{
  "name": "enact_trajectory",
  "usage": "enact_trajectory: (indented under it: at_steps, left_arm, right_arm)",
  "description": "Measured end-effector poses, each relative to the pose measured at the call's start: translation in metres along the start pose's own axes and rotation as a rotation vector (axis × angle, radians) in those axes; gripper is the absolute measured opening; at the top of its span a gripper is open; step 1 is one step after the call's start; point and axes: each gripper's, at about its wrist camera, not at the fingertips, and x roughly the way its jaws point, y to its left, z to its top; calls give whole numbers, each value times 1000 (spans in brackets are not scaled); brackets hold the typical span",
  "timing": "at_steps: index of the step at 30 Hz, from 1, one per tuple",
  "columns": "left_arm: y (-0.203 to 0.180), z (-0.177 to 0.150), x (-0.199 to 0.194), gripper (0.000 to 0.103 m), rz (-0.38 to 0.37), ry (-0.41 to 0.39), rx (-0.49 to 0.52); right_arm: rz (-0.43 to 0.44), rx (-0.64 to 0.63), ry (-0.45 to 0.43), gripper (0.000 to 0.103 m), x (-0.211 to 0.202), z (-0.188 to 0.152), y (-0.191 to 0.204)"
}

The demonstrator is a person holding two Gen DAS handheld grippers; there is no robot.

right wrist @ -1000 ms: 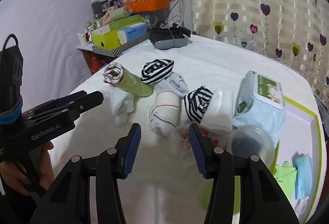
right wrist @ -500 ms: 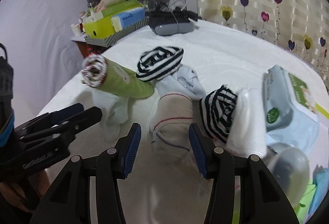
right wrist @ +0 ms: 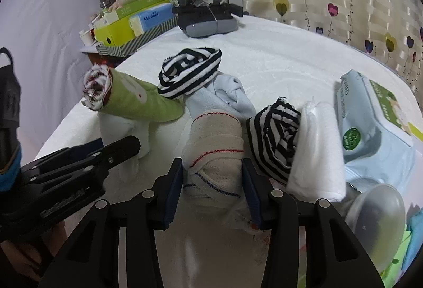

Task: Organize soft objects
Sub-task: 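Grasp the white sock with the left gripper while the right gripper grasps the rolled white sock, then carry both white socks over the white box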

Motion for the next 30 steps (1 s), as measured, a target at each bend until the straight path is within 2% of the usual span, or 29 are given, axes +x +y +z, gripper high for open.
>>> enact_trajectory:
  at_steps: [2, 5, 20, 30]
  left_arm:
    - [-2, -2, -2, 30, 12, -5, 9]
    - [-2, -7, -10, 26, 11, -16, 6]
    - [-32, -45, -89, 25, 4, -128, 45]
    - [-61, -51, -121, 25, -19, -183, 95]
  right_arm:
    - [8, 0, -10, 45, -6, -2, 0]
    - [12, -2, -28, 45, -16, -5, 2]
    - [48, -42, -142, 45, -84, -29, 10]
    - [68, -29, -196, 45, -117, -44, 2]
